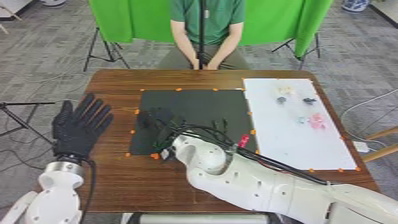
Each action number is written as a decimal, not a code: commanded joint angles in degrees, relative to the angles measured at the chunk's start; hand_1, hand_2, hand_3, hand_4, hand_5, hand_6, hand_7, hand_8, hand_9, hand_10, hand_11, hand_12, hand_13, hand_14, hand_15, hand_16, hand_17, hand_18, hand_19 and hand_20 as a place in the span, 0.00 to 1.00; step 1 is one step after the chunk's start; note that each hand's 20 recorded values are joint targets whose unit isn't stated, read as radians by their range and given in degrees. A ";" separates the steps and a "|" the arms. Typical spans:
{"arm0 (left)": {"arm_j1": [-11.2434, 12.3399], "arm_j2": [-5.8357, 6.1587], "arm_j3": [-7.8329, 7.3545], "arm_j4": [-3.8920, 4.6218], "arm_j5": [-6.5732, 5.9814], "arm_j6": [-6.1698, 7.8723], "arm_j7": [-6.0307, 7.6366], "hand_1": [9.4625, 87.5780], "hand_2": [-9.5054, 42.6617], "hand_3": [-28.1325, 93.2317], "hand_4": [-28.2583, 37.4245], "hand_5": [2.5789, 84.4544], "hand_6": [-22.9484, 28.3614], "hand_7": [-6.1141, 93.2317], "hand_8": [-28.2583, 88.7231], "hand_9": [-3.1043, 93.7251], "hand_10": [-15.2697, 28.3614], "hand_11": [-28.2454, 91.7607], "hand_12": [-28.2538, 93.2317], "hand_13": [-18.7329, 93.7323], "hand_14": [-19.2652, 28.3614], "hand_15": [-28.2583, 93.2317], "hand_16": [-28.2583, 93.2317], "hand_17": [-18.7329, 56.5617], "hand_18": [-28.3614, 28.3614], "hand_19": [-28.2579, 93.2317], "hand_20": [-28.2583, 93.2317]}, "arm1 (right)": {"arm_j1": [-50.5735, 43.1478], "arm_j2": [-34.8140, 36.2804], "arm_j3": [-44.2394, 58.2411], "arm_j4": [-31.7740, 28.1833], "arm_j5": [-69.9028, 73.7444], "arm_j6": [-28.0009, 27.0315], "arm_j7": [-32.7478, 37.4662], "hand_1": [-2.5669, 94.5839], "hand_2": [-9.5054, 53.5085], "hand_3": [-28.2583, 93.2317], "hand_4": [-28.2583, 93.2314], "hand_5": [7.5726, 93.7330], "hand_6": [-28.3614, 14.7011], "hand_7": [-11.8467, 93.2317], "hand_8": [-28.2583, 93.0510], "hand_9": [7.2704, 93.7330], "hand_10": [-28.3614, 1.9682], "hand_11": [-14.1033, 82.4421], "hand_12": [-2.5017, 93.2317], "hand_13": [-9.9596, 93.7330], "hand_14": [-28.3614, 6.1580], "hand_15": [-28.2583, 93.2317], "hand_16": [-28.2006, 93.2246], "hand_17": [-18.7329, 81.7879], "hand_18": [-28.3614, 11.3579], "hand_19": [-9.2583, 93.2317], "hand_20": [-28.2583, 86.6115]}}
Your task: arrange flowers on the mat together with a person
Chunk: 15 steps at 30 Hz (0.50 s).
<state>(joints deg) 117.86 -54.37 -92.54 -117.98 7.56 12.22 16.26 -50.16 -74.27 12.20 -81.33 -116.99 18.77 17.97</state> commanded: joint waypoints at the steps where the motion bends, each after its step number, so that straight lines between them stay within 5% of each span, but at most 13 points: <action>1: 1.05 0.01 -0.12 0.34 0.16 -0.44 -0.46 0.20 0.42 0.79 0.00 0.46 0.59 0.17 0.16 0.37 0.65 0.36 0.30 0.38 0.69 0.43 0.19 0.19 0.72 0.44 0.33 | 0.19 0.26 0.73 -0.19 0.58 0.10 -0.36 0.77 0.00 0.74 0.00 0.54 0.69 0.57 0.24 0.69 0.70 0.28 0.50 0.76 0.83 0.44 0.63 0.65 0.95 0.99 0.05; 8: 1.96 -0.09 -0.74 0.12 -0.22 -0.53 0.72 0.22 0.40 0.79 0.00 0.46 0.59 0.17 0.16 0.37 0.65 0.36 0.30 0.38 0.69 0.43 0.19 0.19 0.72 0.44 0.34 | -0.40 0.41 1.61 -1.60 -0.63 -1.31 -0.59 0.75 0.00 0.71 0.00 0.52 0.69 0.53 0.13 0.62 0.63 0.38 0.36 0.72 0.78 0.44 0.57 0.62 0.89 0.98 0.05; 13: 2.24 -0.29 -1.02 0.05 -0.38 -0.73 1.11 0.22 0.40 0.79 0.00 0.46 0.59 0.17 0.16 0.37 0.65 0.37 0.30 0.38 0.69 0.43 0.19 0.19 0.73 0.46 0.34 | -1.42 0.46 2.47 -2.50 -3.57 -2.40 0.98 0.67 0.00 0.78 0.00 0.51 0.69 0.52 0.06 0.57 0.58 0.43 0.26 0.65 0.69 0.48 0.50 0.62 0.55 0.56 0.50; 15: 2.64 -0.49 -1.26 -0.06 -0.42 -0.70 1.37 0.22 0.39 0.79 0.00 0.46 0.59 0.17 0.16 0.37 0.65 0.36 0.30 0.38 0.69 0.43 0.19 0.19 0.73 0.46 0.34 | -2.06 0.68 3.24 -3.23 -3.68 -2.97 0.87 0.63 0.00 0.81 0.00 0.51 0.69 0.52 0.06 0.57 0.56 0.43 0.25 0.64 0.65 0.51 0.46 0.61 0.50 0.52 0.54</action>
<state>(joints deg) 118.64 -54.36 -93.36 -118.02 7.55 12.06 16.78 -50.54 -73.94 13.10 -82.93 -117.75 17.41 18.03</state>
